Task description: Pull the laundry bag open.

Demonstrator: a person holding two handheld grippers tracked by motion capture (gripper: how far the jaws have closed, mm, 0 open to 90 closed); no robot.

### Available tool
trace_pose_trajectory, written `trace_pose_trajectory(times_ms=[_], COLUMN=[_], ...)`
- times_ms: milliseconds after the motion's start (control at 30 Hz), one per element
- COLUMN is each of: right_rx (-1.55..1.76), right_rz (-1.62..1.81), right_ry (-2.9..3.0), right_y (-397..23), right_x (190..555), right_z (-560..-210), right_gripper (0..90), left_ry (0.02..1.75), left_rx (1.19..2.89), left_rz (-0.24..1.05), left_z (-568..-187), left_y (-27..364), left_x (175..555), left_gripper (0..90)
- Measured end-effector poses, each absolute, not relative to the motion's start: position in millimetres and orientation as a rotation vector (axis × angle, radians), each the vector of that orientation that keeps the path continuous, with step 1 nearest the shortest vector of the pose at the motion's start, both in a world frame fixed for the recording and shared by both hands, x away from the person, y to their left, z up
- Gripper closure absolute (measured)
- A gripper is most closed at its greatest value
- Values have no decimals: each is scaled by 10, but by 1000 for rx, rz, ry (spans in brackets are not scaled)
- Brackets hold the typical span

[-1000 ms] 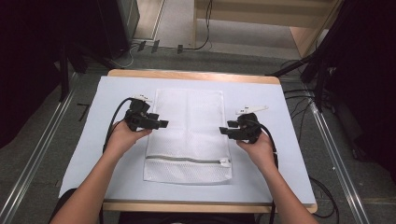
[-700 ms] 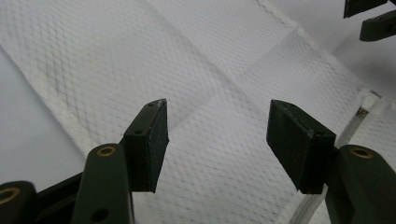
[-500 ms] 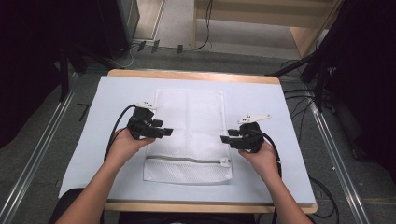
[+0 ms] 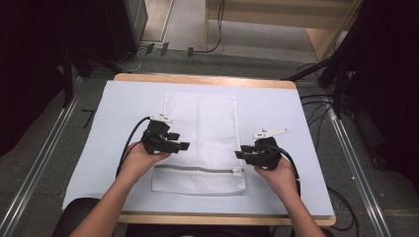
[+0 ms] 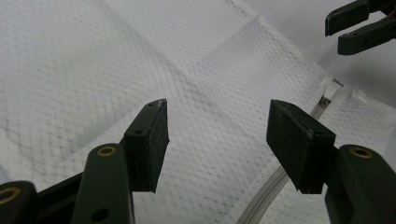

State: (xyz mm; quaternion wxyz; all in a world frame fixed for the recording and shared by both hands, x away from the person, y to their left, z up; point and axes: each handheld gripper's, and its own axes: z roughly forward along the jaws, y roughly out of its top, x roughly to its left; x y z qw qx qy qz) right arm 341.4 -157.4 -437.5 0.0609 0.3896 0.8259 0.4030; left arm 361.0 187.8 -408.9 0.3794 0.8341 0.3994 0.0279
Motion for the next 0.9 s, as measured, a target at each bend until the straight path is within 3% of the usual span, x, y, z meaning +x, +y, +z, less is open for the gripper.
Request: trace_pose_trajectory(times_ms=[500, 900], right_rx=[1245, 1252], right_rz=[1199, 1129], right_ry=[2551, 2620], right_y=[-1600, -1537], right_x=[3317, 3272], right_z=[-4494, -4621], right_gripper=[893, 900], left_ry=[918, 873], left_rx=[2194, 2205], left_rz=[50, 31], left_z=[-4175, -4202], left_y=[1614, 1491], left_x=[3567, 3563], left_gripper=[407, 408])
